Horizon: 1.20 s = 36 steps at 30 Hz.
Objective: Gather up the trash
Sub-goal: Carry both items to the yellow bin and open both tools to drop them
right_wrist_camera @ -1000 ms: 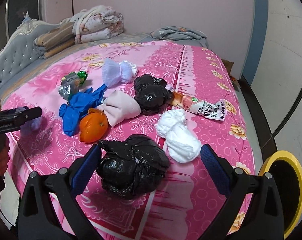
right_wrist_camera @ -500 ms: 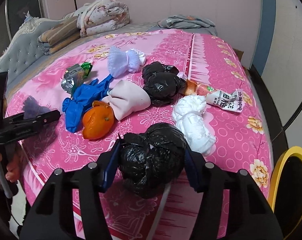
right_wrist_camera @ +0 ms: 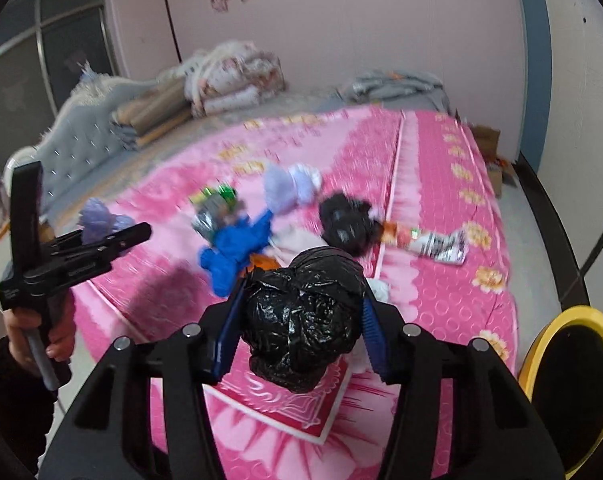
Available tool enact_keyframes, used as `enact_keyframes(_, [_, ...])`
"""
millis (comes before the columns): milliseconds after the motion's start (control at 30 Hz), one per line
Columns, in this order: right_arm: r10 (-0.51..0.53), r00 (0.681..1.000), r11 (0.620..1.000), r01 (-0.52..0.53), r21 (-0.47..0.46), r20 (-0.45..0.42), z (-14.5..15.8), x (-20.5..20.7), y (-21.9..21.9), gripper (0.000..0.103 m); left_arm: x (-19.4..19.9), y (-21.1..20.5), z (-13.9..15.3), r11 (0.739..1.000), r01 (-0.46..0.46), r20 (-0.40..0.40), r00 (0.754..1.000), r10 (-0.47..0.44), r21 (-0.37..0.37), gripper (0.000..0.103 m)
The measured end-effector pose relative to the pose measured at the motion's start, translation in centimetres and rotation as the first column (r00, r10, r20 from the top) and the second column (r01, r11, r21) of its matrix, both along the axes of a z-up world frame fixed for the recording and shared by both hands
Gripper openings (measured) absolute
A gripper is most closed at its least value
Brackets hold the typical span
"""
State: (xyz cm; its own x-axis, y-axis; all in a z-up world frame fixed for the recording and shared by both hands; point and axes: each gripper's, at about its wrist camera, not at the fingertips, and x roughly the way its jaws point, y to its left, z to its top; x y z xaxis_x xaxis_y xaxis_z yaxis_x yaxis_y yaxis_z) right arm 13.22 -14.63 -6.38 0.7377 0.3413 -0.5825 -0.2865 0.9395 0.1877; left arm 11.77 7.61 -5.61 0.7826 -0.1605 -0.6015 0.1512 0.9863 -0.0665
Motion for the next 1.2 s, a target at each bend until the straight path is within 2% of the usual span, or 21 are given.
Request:
enact_keyframes(167, [-0.031,0.995,0.998,0.026,0.055,0.099,5.1,-2.7,-2.0,0.050,-1.1,-2.5,5.4,0.998,0.047,0.106,0.993,-0.051,0.034,0.050])
enact_keyframes(300, [-0.091,0.978,0.994,0.079,0.072,0.185,8.9,-4.8,-4.3,0.050,-1.9,-5.2,9.6,0.995,0.090,0.197,0.975,-0.099,0.050,0.051])
enact_keyframes(500, [-0.217,0.931,0.975,0.196,0.100,0.293,14.0,-7.3,-8.6,0.050,-2.3,-9.7,15.3,0.984,0.176,0.296,0.939,-0.174,0.021,0.051])
enact_keyframes(633, [-0.318,0.880,0.948,0.296,0.116,0.351,16.8,-9.0,-11.9,0.050,-2.3,-13.1,17.5,0.973,0.231,0.336,0.915,-0.224,0.018,0.051])
enact_keyframes(800, [-0.459,0.805,0.887,0.438,0.143,0.377,18.4,-10.4,-16.6,0.050,-1.3,-18.2,19.2,0.949,0.315,0.354,0.887,-0.297,0.007,0.051])
enact_keyframes(933, [-0.550,0.744,0.831,0.533,0.159,0.380,18.5,-11.2,-19.7,0.050,-0.1,-21.8,20.0,0.924,0.382,0.344,0.870,-0.353,-0.018,0.051])
enact_keyframes(1033, [-0.602,0.699,0.787,0.600,0.142,0.385,18.1,-11.5,-21.6,0.050,0.8,-24.9,19.8,0.908,0.419,0.332,0.859,-0.389,-0.022,0.051])
enact_keyframes(1200, [-0.653,0.650,0.733,0.672,0.108,0.388,16.7,-11.2,-24.1,0.050,1.8,-29.5,17.7,0.877,0.480,0.296,0.842,-0.451,-0.029,0.051])
